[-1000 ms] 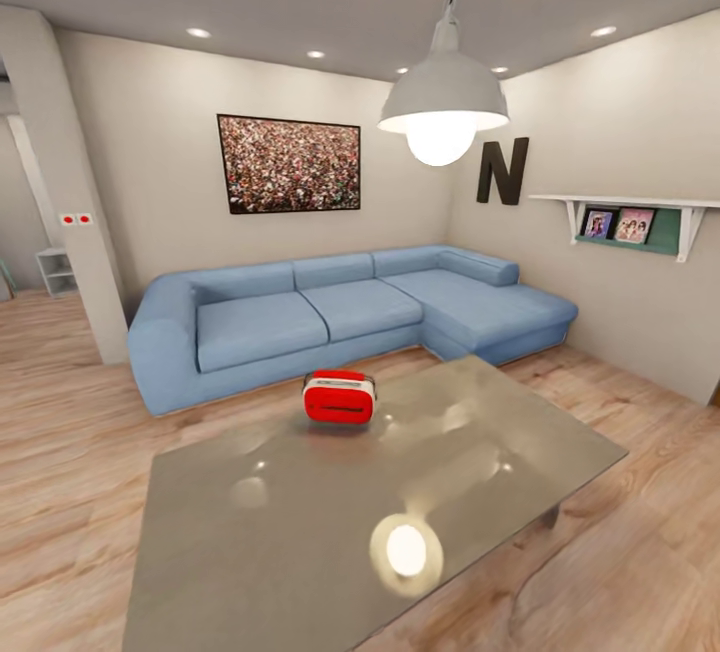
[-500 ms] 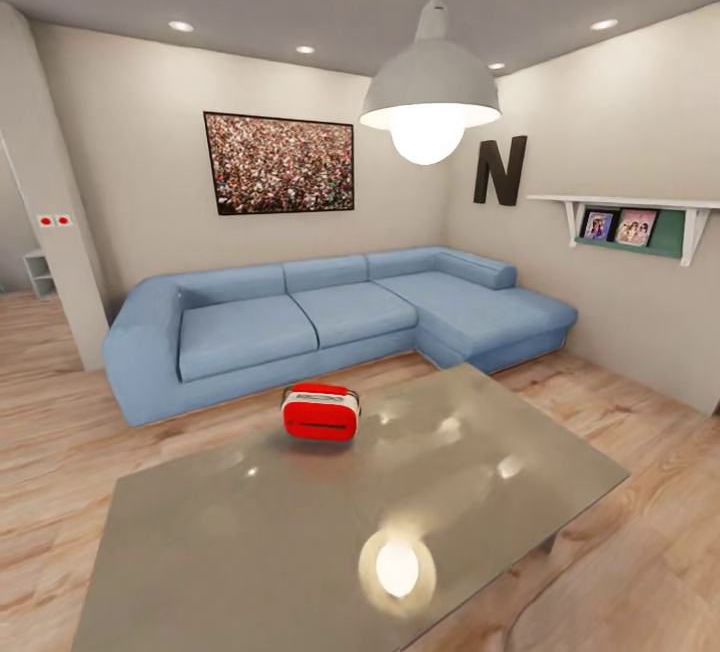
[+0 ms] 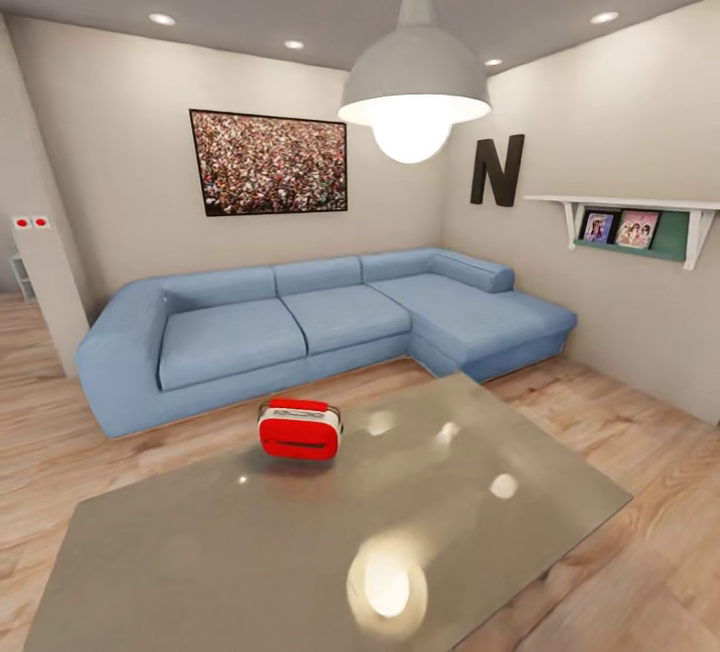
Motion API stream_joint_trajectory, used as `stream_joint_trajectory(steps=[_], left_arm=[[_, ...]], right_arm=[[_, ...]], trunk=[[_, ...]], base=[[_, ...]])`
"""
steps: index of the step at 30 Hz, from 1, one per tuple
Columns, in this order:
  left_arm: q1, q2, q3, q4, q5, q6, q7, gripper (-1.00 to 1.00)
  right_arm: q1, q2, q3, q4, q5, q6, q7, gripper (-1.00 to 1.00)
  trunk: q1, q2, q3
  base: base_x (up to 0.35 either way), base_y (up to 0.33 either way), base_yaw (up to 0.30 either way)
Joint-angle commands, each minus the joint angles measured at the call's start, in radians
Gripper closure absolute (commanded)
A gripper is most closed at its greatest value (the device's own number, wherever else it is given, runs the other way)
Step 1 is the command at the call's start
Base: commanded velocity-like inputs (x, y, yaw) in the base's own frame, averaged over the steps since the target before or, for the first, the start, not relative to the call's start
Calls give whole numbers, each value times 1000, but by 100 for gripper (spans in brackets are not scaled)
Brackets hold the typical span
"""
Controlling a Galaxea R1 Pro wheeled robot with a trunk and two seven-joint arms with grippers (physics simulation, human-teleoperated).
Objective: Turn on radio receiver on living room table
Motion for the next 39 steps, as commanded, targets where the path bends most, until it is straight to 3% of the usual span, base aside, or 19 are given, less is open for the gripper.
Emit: stream_joint_trajectory(steps=[1, 31, 39], left_arm=[[0, 0, 0, 0, 0, 0, 0, -100], [0, -1, 0, 0, 2, -2, 0, -100], [0, 0, 0, 0, 3, -2, 0, -100]], right_arm=[[0, 0, 0, 0, 0, 0, 0, -100], [0, -1, 0, 0, 0, -1, 0, -100], [0, -1, 2, 0, 0, -3, 0, -100]], trunk=[[0, 0, 0], [0, 0, 0], [0, 0, 0]], base=[[207, -165, 0], [162, -130, 2], [9, -8, 212]])
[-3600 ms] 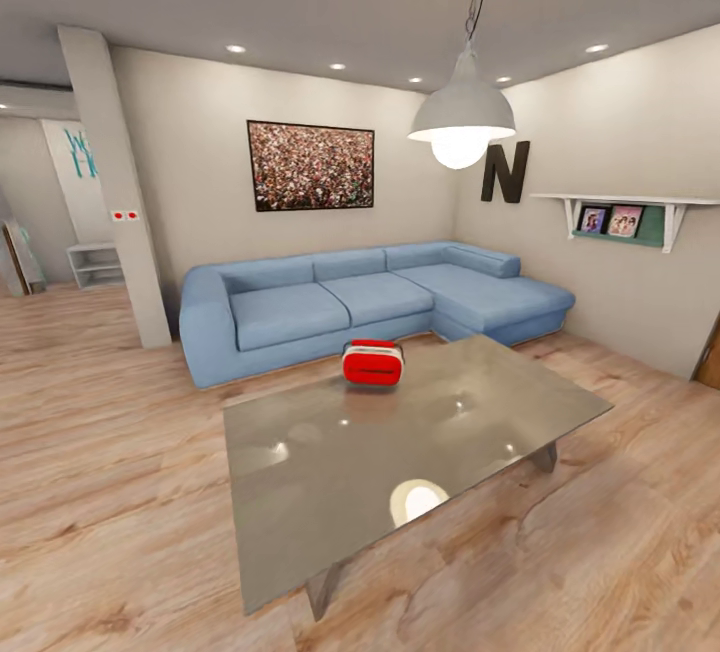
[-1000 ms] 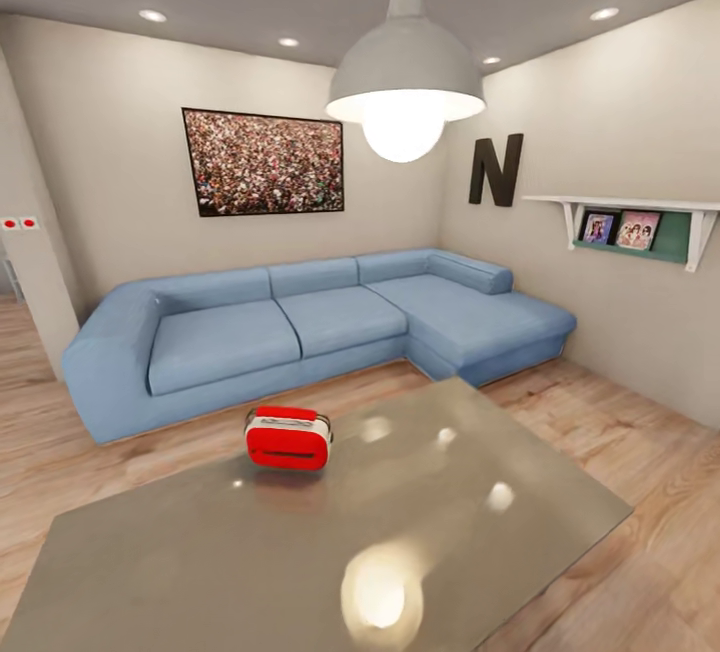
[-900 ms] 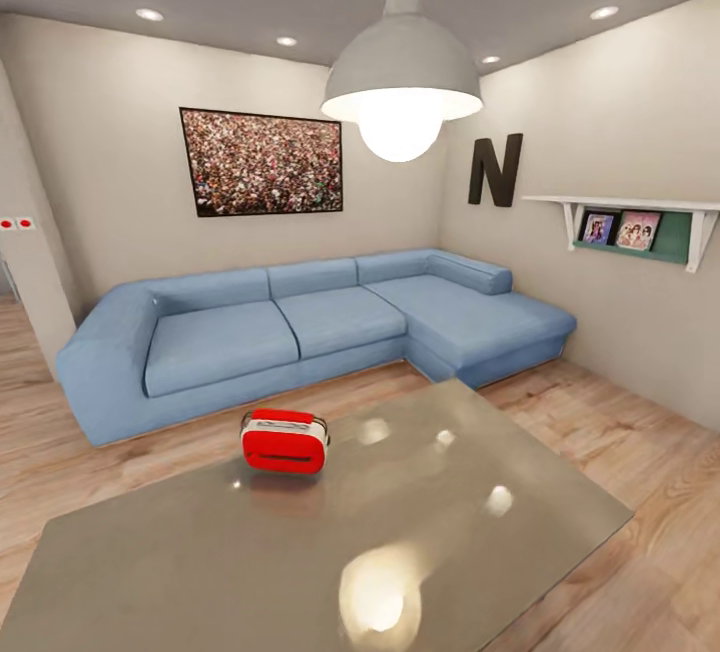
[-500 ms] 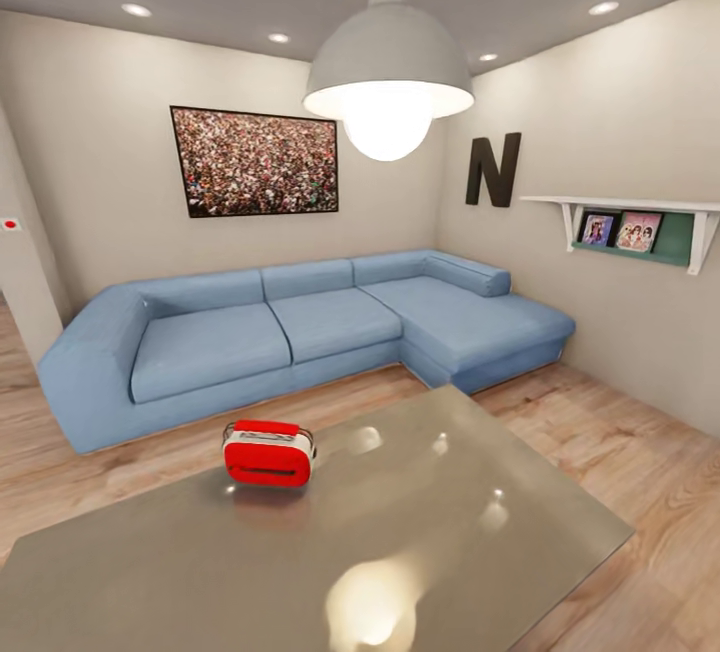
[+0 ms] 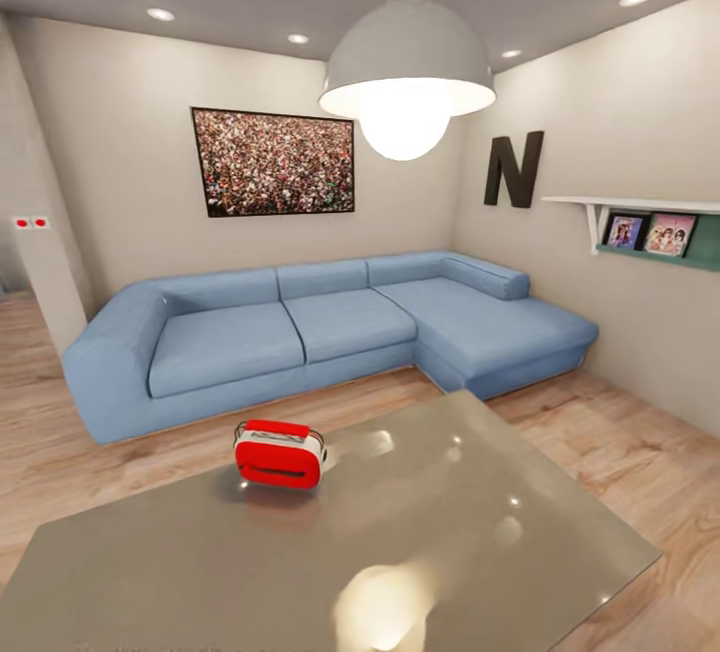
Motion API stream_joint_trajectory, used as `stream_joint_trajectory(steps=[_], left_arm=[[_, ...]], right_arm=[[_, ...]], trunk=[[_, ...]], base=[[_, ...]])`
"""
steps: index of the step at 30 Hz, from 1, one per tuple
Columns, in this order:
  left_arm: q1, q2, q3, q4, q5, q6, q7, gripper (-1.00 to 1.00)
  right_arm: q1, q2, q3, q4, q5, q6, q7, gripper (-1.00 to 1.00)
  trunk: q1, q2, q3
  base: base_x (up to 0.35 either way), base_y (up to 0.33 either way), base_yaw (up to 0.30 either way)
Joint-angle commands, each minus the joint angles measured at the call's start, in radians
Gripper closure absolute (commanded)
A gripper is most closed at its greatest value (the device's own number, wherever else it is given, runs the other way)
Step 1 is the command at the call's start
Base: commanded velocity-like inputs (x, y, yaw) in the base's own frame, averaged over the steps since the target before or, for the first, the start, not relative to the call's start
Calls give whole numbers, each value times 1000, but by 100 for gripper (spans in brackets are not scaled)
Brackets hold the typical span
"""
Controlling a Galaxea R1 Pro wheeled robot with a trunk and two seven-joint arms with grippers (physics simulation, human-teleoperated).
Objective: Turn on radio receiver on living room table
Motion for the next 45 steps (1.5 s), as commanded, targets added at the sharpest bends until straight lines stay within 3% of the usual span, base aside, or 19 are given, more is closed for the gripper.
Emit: stream_joint_trajectory(steps=[1, 18, 45], left_arm=[[0, 0, 0, 0, 0, 0, 0, -100], [0, -2, 0, 0, 2, 0, 1, -100], [0, 2, 3, 0, 7, 0, -3, -100]], right_arm=[[0, 0, 0, 0, 0, 0, 0, -100], [0, -2, 0, 0, 0, 1, 1, -100], [0, 0, 0, 0, 0, 1, 2, -100]], trunk=[[0, 0, 0], [0, 0, 0], [0, 0, 0]], base=[[1, -1, 267], [0, 0, 265], [121, -90, 15]])
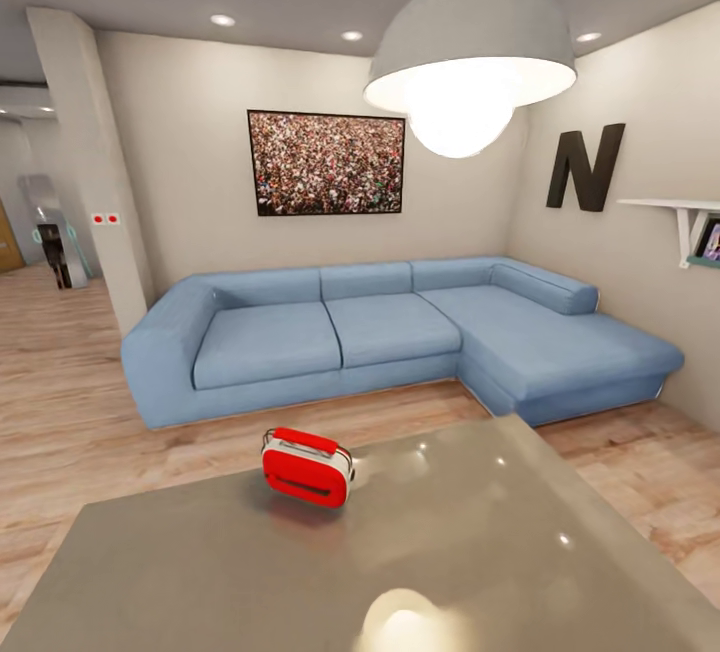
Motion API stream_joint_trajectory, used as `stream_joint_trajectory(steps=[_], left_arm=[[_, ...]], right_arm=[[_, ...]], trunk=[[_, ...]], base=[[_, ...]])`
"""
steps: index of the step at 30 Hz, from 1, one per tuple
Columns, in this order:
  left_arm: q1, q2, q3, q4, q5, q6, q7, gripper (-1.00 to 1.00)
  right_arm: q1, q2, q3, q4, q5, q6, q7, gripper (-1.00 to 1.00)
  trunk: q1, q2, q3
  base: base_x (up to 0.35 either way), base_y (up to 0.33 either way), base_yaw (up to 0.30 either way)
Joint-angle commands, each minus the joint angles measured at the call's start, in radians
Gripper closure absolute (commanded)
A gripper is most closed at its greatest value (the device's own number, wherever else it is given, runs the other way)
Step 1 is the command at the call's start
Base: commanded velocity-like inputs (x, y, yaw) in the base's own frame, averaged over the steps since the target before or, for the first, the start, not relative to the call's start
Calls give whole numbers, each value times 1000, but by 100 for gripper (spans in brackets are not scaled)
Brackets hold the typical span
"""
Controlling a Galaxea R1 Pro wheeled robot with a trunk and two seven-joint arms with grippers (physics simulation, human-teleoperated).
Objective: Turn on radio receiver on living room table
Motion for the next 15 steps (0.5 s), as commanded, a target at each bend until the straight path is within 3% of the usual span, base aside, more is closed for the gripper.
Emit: stream_joint_trajectory(steps=[1, 6, 10, 15], left_arm=[[0, 1, 1, 0, 1, 1, -3, -100], [0, 1, 3, 0, 2, 1, -6, -100], [0, 1, 2, 0, 2, 1, -6, -100], [0, 0, 1, 0, 1, 0, -3, -100]], right_arm=[[0, 0, 0, 0, 0, 0, 0, -100], [0, 0, 0, 0, 0, 0, -1, -100], [0, 0, 0, 0, 0, -1, -1, -100], [0, 0, 0, 0, 0, -3, -2, -100]], trunk=[[0, 0, 0], [0, 0, 0], [0, 0, 0], [0, 0, 0]], base=[[236, 109, 0], [259, 165, 0], [85, 61, 9], [11, 8, 209]])
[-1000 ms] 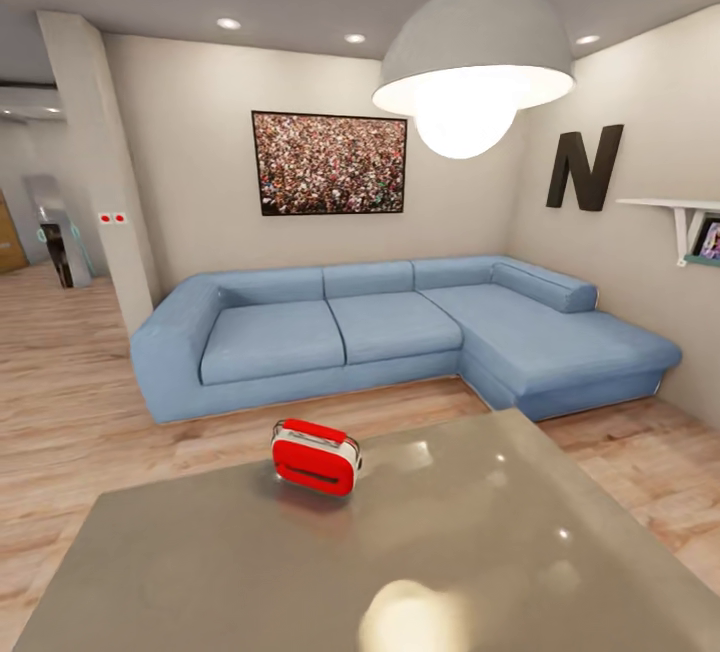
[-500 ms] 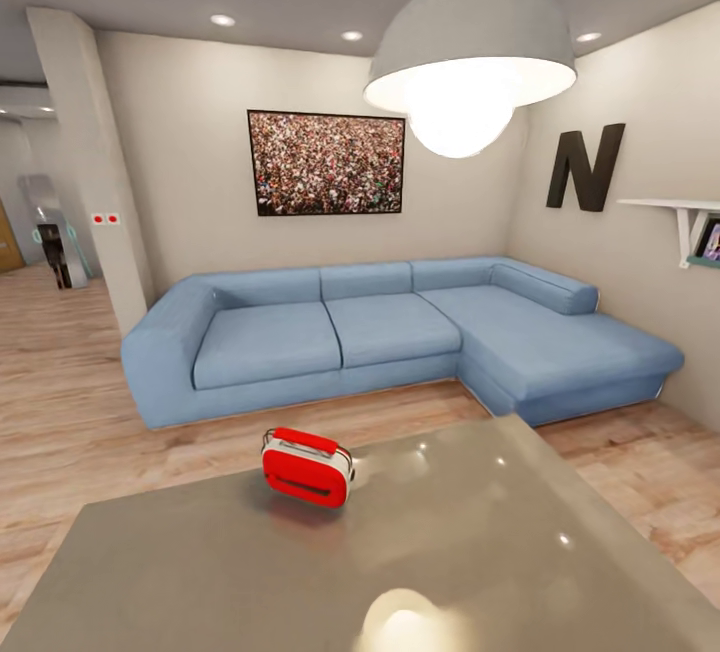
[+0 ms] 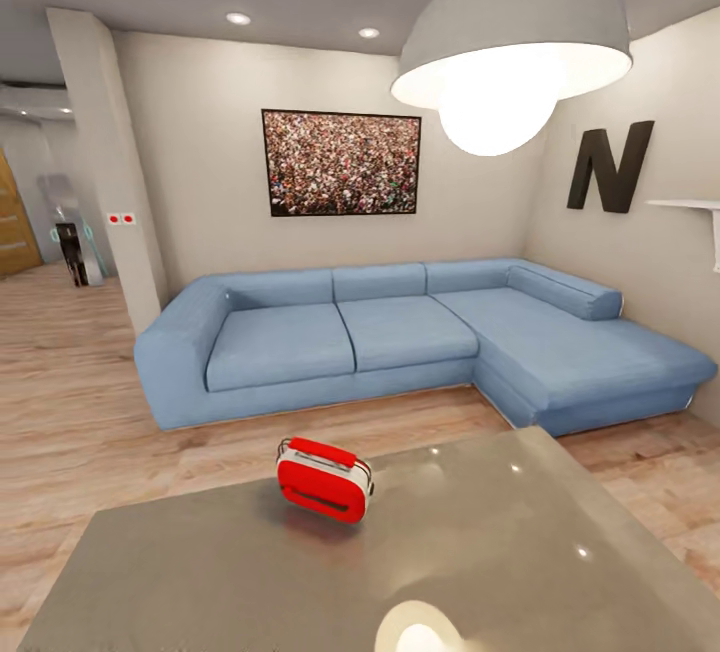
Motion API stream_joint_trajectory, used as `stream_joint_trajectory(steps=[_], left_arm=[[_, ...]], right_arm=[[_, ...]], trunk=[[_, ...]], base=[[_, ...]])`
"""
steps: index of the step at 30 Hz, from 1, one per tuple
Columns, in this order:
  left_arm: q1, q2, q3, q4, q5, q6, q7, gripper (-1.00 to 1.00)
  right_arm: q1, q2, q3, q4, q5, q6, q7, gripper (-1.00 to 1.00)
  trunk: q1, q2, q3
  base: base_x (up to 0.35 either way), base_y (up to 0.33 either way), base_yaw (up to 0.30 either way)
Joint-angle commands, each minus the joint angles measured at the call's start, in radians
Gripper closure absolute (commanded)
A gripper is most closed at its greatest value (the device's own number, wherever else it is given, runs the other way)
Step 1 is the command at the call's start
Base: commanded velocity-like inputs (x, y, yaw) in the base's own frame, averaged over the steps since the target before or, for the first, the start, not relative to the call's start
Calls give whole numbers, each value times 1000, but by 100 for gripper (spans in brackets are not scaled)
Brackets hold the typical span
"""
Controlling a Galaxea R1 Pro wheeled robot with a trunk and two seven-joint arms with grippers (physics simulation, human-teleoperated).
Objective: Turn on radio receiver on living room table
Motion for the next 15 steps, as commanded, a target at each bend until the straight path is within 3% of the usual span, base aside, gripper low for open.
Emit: stream_joint_trajectory(steps=[1, 15], left_arm=[[0, 0, 0, 0, 0, 0, 1, -100], [0, -1, 0, 0, 0, 0, 6, -100]], right_arm=[[0, 0, 0, 0, 0, 0, 0, -100], [0, -1, 0, 0, 0, -1, 2, -100]], trunk=[[0, 0, 0], [0, 0, 0]], base=[[4, 3, 249], [1, 1, 267]])
